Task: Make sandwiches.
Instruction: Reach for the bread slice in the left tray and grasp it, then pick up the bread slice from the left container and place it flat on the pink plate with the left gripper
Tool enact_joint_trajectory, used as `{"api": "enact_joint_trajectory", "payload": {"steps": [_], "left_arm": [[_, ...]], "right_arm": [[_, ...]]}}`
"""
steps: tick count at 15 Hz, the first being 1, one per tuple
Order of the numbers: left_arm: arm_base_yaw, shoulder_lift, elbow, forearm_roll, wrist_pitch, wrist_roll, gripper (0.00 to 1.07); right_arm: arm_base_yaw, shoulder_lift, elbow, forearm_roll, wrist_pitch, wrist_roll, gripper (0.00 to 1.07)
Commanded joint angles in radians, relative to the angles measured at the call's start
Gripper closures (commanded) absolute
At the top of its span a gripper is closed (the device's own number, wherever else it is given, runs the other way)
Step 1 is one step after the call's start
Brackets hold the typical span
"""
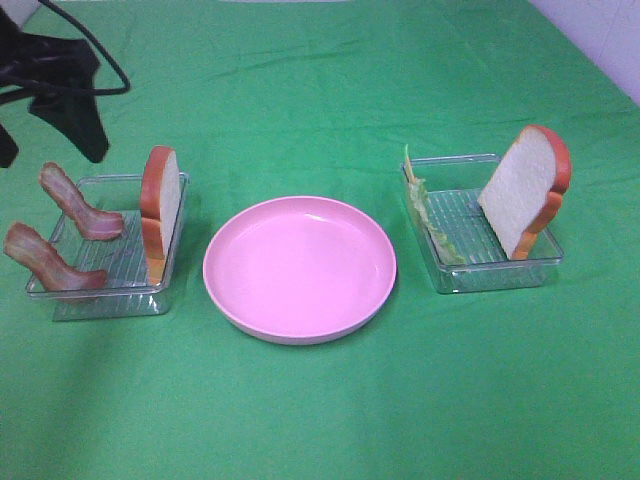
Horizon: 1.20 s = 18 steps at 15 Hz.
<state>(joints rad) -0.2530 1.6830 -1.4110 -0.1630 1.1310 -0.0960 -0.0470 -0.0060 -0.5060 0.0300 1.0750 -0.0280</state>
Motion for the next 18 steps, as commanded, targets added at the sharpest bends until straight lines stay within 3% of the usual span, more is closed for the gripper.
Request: {"api": "enact_joint_trajectory", "payload": {"steps": [1,6,8,10,11,14,15,18], "left_arm": [[-0.067,0.094,-0.064,0.058,-0.001,-0.073,0.24],[-0.132,0.381,-0.287,0.151,0.055,-0.174,0.26],[-0.132,0.419,-0.308,0.185,0.065,-0.179,0.32],[-0.132,0.442,-0.309,0.187,0.063,-0.179,0.43],[-0.132,0.444,-0.309,0.186,0.062,-0.179,0.55],[-0.131,0.444,-0.309,0.187,0.039,-0.182,1.00],[-0.131,0.443,-0.309,0.187,0.040,-0.179,1.07],[-0.131,0.380,-0.311,0.182,0.071,-0.163,1.07]], "right_arm": [[0.001,-0.006,0.004,-0.006,-0.013,0.010,0.27],[0.001,-0.006,0.004,-0.006,-0.013,0.010,0.27],[0.001,-0.006,0.004,-0.006,-0.013,0.010,0.27],[0.001,-0.006,0.004,-0.006,-0.013,0.010,0.27],[0.001,-0.006,0.004,-0.006,-0.013,0.010,0.27],[0.001,-0.006,0.004,-0.006,-0.013,0.010,0.27],[0.001,-0.006,0.004,-0.006,-0.013,0.010,0.27],[0.001,-0.006,0.004,-0.006,-0.013,0.010,0.27]]}}
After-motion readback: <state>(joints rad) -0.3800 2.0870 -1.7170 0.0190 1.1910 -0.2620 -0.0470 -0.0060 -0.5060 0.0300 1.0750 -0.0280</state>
